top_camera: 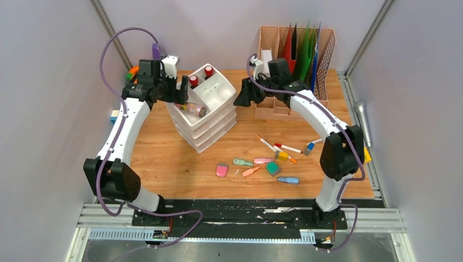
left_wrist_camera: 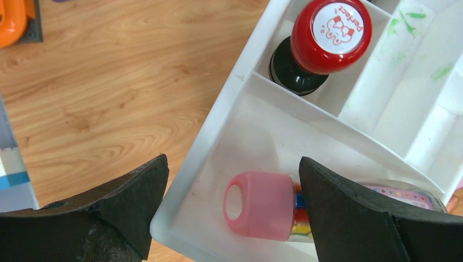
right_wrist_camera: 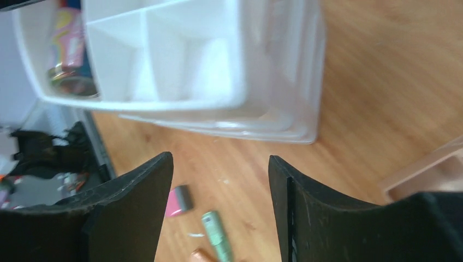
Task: Organize the desk
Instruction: Move the storage box to the center of the board.
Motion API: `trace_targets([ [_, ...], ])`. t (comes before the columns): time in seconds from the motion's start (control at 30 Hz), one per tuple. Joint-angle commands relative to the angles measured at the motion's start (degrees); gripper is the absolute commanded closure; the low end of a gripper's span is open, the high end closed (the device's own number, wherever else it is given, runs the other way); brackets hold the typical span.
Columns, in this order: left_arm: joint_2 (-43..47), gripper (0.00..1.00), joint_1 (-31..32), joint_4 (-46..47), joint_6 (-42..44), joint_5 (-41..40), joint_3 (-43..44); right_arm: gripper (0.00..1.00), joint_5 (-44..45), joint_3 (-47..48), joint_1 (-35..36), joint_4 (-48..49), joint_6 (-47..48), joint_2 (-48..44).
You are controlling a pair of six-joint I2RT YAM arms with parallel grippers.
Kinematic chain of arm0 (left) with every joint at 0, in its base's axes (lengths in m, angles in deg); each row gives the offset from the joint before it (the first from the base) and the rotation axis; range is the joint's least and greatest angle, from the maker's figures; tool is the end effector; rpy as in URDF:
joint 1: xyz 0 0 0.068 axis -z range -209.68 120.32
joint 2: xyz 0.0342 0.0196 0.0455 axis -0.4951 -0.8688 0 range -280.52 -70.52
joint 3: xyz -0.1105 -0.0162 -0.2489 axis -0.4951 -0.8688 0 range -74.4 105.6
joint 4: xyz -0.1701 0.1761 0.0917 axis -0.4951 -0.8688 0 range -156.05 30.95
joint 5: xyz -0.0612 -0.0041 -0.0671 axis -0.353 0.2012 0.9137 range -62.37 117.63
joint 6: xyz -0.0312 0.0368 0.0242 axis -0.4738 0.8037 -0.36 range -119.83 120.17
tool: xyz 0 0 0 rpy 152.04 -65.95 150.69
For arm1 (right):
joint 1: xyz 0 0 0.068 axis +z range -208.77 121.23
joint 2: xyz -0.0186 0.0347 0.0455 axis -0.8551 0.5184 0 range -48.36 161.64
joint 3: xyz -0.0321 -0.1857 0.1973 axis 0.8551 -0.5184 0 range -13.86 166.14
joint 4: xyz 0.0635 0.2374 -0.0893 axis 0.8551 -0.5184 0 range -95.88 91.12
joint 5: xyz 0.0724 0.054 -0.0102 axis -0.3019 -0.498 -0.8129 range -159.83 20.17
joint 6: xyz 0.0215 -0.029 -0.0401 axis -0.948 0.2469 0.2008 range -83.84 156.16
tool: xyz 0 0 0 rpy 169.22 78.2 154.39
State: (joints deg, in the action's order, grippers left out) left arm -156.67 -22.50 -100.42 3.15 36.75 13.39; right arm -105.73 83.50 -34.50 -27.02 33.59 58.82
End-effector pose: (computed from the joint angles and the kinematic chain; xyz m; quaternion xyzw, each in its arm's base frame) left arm 0.3261 -0.0467 0.3741 0.1136 0.8959 -0.0875 0.4205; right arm 0.3841 0.1960 0.3198 -0.2938 0.8142 0.3662 0.3417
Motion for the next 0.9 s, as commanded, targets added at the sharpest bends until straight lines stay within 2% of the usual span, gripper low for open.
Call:
trace_targets([
  [0.0, 4.17, 0.02, 0.38, -2.56, -5.01, 1.82, -1.65, 0.33, -13.83, -12.02, -0.26, 14.62, -14.48, -7.58],
  [0.1, 5.24, 0.01, 0.38, -2.54, -6.7, 2.63, -2.45, 0.3, -18.0, -20.39, -0.2, 26.22, -24.97, -9.95],
  [0.27, 6.48, 0.0, 0.38, -2.54, -7.96, 2.87, -2.59, 0.25, -20.44, -28.4, 0.16, 41.16, -35.52, -9.95],
  [0.47, 6.77, 0.0, 0.38, -4.06, -7.95, 2.43, -1.69, 0.17, -24.49, -31.41, 0.5, 59.4, -49.06, -5.3],
  [0.6, 6.78, 0.0, 0.38, -4.8, -7.37, 2.1, -1.53, 0.14, -25.67, -29.95, 1.35, 64.2, -54.21, -1.93],
  [0.87, 8.08, 0.0, 0.38, -5.08, -7.58, 3.32, -2.36, 0.15, -27.02, -27.5, 3.04, 68.33, -58.63, 3.7],
])
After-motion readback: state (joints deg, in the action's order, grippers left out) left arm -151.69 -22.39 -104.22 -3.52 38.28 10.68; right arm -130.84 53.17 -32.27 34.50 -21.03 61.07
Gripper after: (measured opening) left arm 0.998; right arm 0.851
